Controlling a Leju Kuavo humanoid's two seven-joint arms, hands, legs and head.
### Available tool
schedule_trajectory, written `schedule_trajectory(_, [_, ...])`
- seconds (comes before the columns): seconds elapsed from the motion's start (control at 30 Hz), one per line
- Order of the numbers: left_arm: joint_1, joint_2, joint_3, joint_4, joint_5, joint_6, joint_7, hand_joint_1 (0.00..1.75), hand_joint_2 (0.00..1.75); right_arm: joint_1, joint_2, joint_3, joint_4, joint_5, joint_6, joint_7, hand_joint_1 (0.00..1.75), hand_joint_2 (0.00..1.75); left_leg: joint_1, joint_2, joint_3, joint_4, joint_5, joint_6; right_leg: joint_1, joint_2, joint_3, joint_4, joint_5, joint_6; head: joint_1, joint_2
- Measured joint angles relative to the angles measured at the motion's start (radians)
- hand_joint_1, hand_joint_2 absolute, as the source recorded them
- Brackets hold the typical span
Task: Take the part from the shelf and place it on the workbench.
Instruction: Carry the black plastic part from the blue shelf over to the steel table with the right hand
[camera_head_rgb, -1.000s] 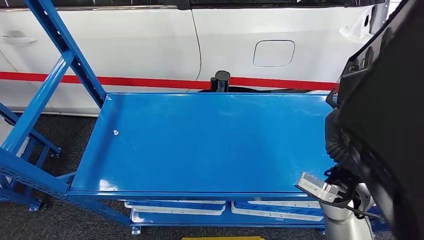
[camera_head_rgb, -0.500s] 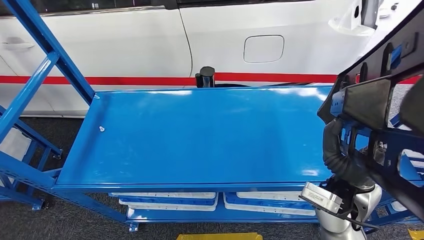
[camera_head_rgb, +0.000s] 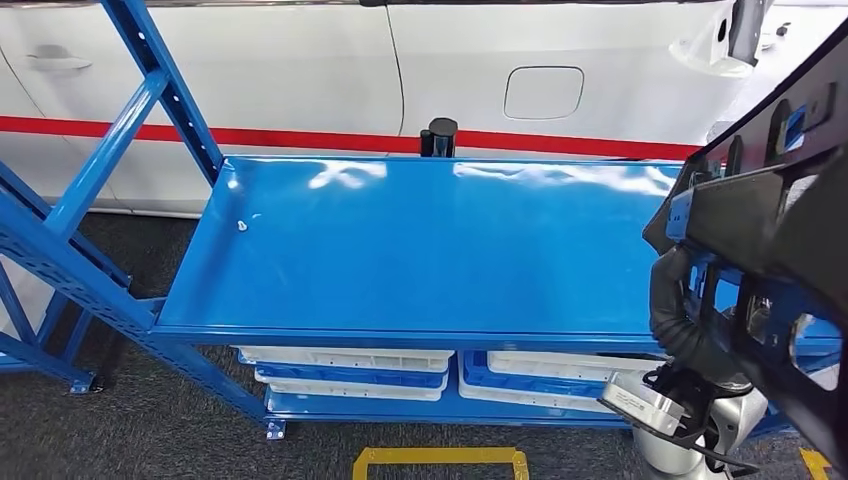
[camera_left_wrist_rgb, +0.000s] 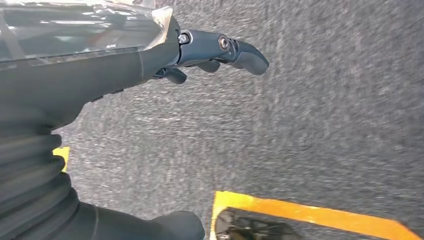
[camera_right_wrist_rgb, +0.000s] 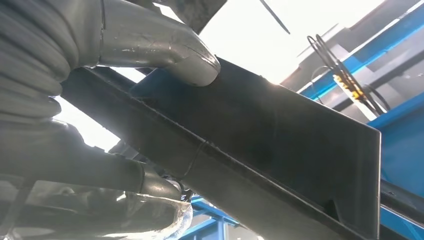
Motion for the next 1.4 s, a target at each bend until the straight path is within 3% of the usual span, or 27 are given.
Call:
schedule_trajectory(0.03, [0.0, 0.0, 0.001, 0.0, 0.0, -0.001, 0.0, 0.0, 1.75, 0.002, 0.0, -0.002, 0.0, 0.0, 0.0, 0.0, 1.66, 1.75, -0.001, 0.0, -0.013, 0.001, 0.009, 0.0, 0.0, 0.0, 0.013, 0.013, 0.002, 0.007, 0.0, 0.0])
schedule_trajectory(0.07, [0.0, -0.001, 0.002, 0.0, 0.0, -0.001, 0.0, 0.0, 1.75, 0.003, 0.001, -0.003, 0.0, 0.0, 0.0, 0.0, 1.66, 1.75, -0.002, 0.001, -0.025, 0.002, 0.018, -0.001, 0.0, 0.0, 0.044, -0.012, 0.017, 0.015, 0.0, 0.0])
schedule_trajectory(0.13, [0.0, -0.002, 0.005, 0.0, 0.0, -0.001, 0.0, 0.0, 1.75, 0.003, 0.003, -0.006, 0.0, 0.0, 0.0, 0.0, 1.66, 1.75, -0.004, 0.0, -0.044, 0.005, 0.033, -0.006, 0.002, 0.0, 0.151, -0.152, 0.046, 0.023, 0.0, 0.0])
schedule_trajectory(0.2, [0.0, -0.002, 0.006, 0.0, 0.0, -0.001, 0.0, 0.0, 1.75, 0.002, 0.004, -0.007, -0.002, 0.0, 0.0, 0.0, 1.66, 1.75, -0.006, -0.001, -0.055, 0.009, 0.047, -0.016, 0.01, 0.001, 0.233, -0.279, 0.047, 0.016, -0.001, 0.0])
schedule_trajectory(0.23, [0.0, -0.003, 0.007, 0.0, 0.0, -0.001, 0.0, 0.0, 1.75, 0.002, 0.005, -0.008, -0.002, 0.0, 0.0, 0.0, 1.66, 1.75, -0.007, -0.001, -0.057, 0.009, 0.055, -0.021, 0.014, 0.001, 0.245, -0.304, 0.042, 0.009, -0.002, 0.0])
schedule_trajectory(0.3, [0.001, -0.003, 0.008, 0.0, 0.0, 0.0, 0.0, 0.0, 1.75, 0.003, 0.006, -0.01, -0.003, 0.0, 0.0, 0.001, 1.66, 1.75, -0.005, -0.003, -0.061, 0.01, 0.064, -0.032, 0.011, 0.001, 0.236, -0.309, 0.052, -0.004, -0.003, 0.0])
schedule_trajectory(0.33, [0.001, -0.002, 0.008, 0.0, 0.0, 0.0, 0.0, 0.0, 1.75, 0.002, 0.007, -0.011, -0.003, 0.0, 0.0, 0.001, 1.66, 1.75, -0.003, -0.005, -0.067, 0.019, 0.052, -0.039, 0.007, 0.0, 0.23, -0.309, 0.06, -0.013, -0.004, 0.0])
schedule_trajectory(0.4, [0.002, -0.002, 0.009, 0.0, 0.0, 0.0, 0.0, 0.0, 1.75, 0.001, 0.011, -0.012, -0.003, 0.0, 0.0, 0.0, 1.66, 1.75, 0.004, -0.008, -0.09, 0.087, -0.027, -0.052, -0.001, -0.003, 0.213, -0.311, 0.079, -0.032, -0.008, 0.0])
schedule_trajectory(0.47, [0.002, -0.002, 0.009, 0.0, 0.0, 0.0, 0.0, 0.0, 1.75, 0.001, 0.014, -0.012, -0.003, 0.0, 0.0, 0.0, 1.66, 1.75, 0.012, -0.008, -0.122, 0.214, -0.122, -0.065, 0.001, -0.005, 0.194, -0.31, 0.099, -0.039, -0.012, 0.0])
schedule_trajectory(0.5, [0.002, -0.002, 0.009, 0.0, 0.0, 0.0, 0.0, 0.0, 1.75, 0.002, 0.014, -0.012, -0.003, 0.0, 0.0, 0.0, 1.66, 1.75, 0.016, -0.008, -0.131, 0.268, -0.142, -0.07, 0.001, -0.005, 0.183, -0.309, 0.109, -0.037, -0.012, 0.0])
schedule_trajectory(0.53, [0.002, -0.002, 0.009, 0.0, 0.0, 0.0, 0.0, 0.0, 1.75, 0.002, 0.015, -0.012, -0.003, 0.0, 0.0, 0.001, 1.66, 1.75, 0.022, -0.008, -0.126, 0.296, -0.139, -0.074, 0.001, -0.005, 0.172, -0.307, 0.118, -0.034, -0.012, 0.0])
schedule_trajectory(0.57, [0.002, -0.002, 0.009, 0.0, 0.0, 0.0, 0.0, 0.0, 1.75, 0.003, 0.016, -0.012, -0.003, 0.0, 0.0, 0.001, 1.66, 1.75, 0.027, -0.008, -0.103, 0.286, -0.118, -0.078, 0.0, -0.005, 0.16, -0.305, 0.127, -0.03, -0.012, 0.0])
schedule_trajectory(0.63, [0.001, -0.002, 0.009, 0.0, 0.0, 0.0, 0.0, 0.0, 1.75, 0.003, 0.017, -0.013, -0.004, 0.0, 0.0, 0.001, 1.66, 1.75, 0.037, -0.009, -0.008, 0.171, -0.072, -0.083, -0.003, -0.005, 0.141, -0.297, 0.139, -0.019, -0.013, 0.0])
schedule_trajectory(0.7, [-0.001, -0.003, 0.009, 0.0, -0.001, 0.0, 0.0, 0.0, 1.75, 0.001, 0.017, -0.013, -0.006, 0.0, 0.0, 0.001, 1.66, 1.75, 0.037, -0.013, 0.074, 0.047, -0.067, -0.083, -0.001, -0.006, 0.127, -0.287, 0.148, -0.005, -0.012, 0.0])
schedule_trajectory(0.77, [-0.002, -0.003, 0.009, 0.0, -0.001, 0.0, 0.0, 0.0, 1.75, -0.001, 0.018, -0.014, -0.008, 0.0, 0.0, 0.001, 1.66, 1.75, 0.027, -0.017, 0.087, 0.008, -0.075, -0.073, -0.002, -0.007, 0.114, -0.285, 0.163, 0.014, -0.01, 0.0])
schedule_trajectory(0.83, [-0.002, -0.002, 0.009, 0.0, -0.002, -0.001, 0.0, 0.0, 1.75, 0.0, 0.018, -0.014, -0.008, -0.001, 0.0, 0.001, 1.66, 1.75, 0.022, -0.013, 0.066, 0.002, -0.059, -0.047, -0.005, -0.007, 0.097, -0.28, 0.166, 0.027, -0.009, 0.0])
schedule_trajectory(0.9, [-0.002, -0.002, 0.009, 0.0, -0.003, -0.001, 0.0, 0.0, 1.75, 0.002, 0.018, -0.016, -0.008, -0.002, 0.0, 0.0, 1.66, 1.75, 0.02, -0.008, 0.041, -0.002, -0.034, -0.02, -0.006, -0.005, 0.066, -0.225, 0.109, 0.018, -0.006, 0.0])
schedule_trajectory(0.97, [-0.002, -0.001, 0.009, 0.0, -0.007, -0.003, 0.0, 0.0, 1.75, 0.002, 0.017, -0.019, -0.008, -0.008, 0.0, -0.001, 1.66, 1.75, 0.015, -0.005, 0.012, -0.001, -0.01, -0.008, -0.005, -0.003, 0.029, -0.106, 0.02, 0.003, -0.003, 0.0])
schedule_trajectory(1.0, [-0.002, 0.0, 0.009, 0.0, -0.009, -0.004, 0.0, 0.0, 1.75, 0.003, 0.016, -0.021, -0.008, -0.012, 0.0, -0.003, 1.66, 1.75, 0.013, -0.004, -0.004, 0.0, 0.003, -0.007, -0.005, -0.002, 0.02, -0.048, -0.006, 0.004, -0.003, 0.0])
schedule_trajectory(1.07, [-0.002, 0.0, 0.009, 0.0, -0.012, -0.006, 0.0, 0.0, 1.75, 0.006, 0.016, -0.024, -0.007, -0.019, 0.0, -0.007, 1.66, 1.75, 0.009, -0.002, -0.037, 0.001, 0.028, -0.007, -0.003, -0.002, 0.042, -0.005, 0.0, 0.019, -0.003, 0.0])
schedule_trajectory(1.1, [-0.002, 0.0, 0.009, 0.0, -0.012, -0.006, 0.0, 0.0, 1.75, 0.007, 0.016, -0.025, -0.007, -0.022, 0.0, -0.009, 1.66, 1.75, 0.008, -0.002, -0.053, 0.002, 0.04, -0.008, -0.003, -0.002, 0.078, -0.036, 0.023, 0.029, -0.003, 0.0])
schedule_trajectory(1.17, [-0.002, 0.0, 0.009, 0.0, -0.012, -0.007, 0.0, 0.0, 1.75, 0.006, 0.015, -0.028, -0.007, -0.025, 0.0, -0.012, 1.66, 1.75, 0.006, -0.003, -0.076, 0.004, 0.062, -0.015, 0.0, -0.002, 0.191, -0.178, 0.048, 0.033, -0.002, 0.0])
schedule_trajectory(1.23, [-0.002, 0.0, 0.009, 0.001, -0.014, -0.007, -0.001, 0.0, 1.75, 0.004, 0.015, -0.03, -0.007, -0.028, 0.0, -0.011, 1.66, 1.75, 0.003, -0.003, -0.087, 0.005, 0.083, -0.026, 0.007, 0.0, 0.271, -0.301, 0.032, 0.02, -0.004, 0.0])
schedule_trajectory(1.27, [-0.002, 0.0, 0.009, 0.002, -0.016, -0.008, -0.003, 0.0, 1.75, 0.005, 0.014, -0.031, -0.007, -0.029, 0.0, -0.01, 1.66, 1.75, 0.003, -0.003, -0.089, 0.004, 0.093, -0.031, 0.012, 0.0, 0.285, -0.328, 0.025, 0.013, -0.005, 0.0])
schedule_trajectory(1.33, [0.0, 0.003, 0.009, 0.006, -0.019, -0.011, -0.008, 0.0, 1.75, 0.011, 0.014, -0.035, -0.006, -0.033, 0.0, -0.008, 1.66, 1.75, 0.006, -0.004, -0.095, 0.002, 0.101, -0.043, 0.008, 0.0, 0.271, -0.329, 0.038, -0.001, -0.007, 0.0])
schedule_trajectory(1.37, [0.001, 0.005, 0.009, 0.007, -0.02, -0.012, -0.01, 0.0, 1.75, 0.014, 0.013, -0.037, -0.006, -0.036, 0.0, -0.009, 1.66, 1.75, 0.009, -0.006, -0.102, 0.015, 0.08, -0.049, 0.005, -0.002, 0.262, -0.328, 0.049, -0.01, -0.008, 0.0])
schedule_trajectory(1.4, [0.002, 0.007, 0.009, 0.008, -0.02, -0.013, -0.01, 0.0, 1.75, 0.017, 0.013, -0.039, -0.005, -0.039, 0.0, -0.01, 1.66, 1.75, 0.011, -0.007, -0.114, 0.047, 0.038, -0.055, 0.0, -0.003, 0.251, -0.329, 0.061, -0.02, -0.009, 0.0])
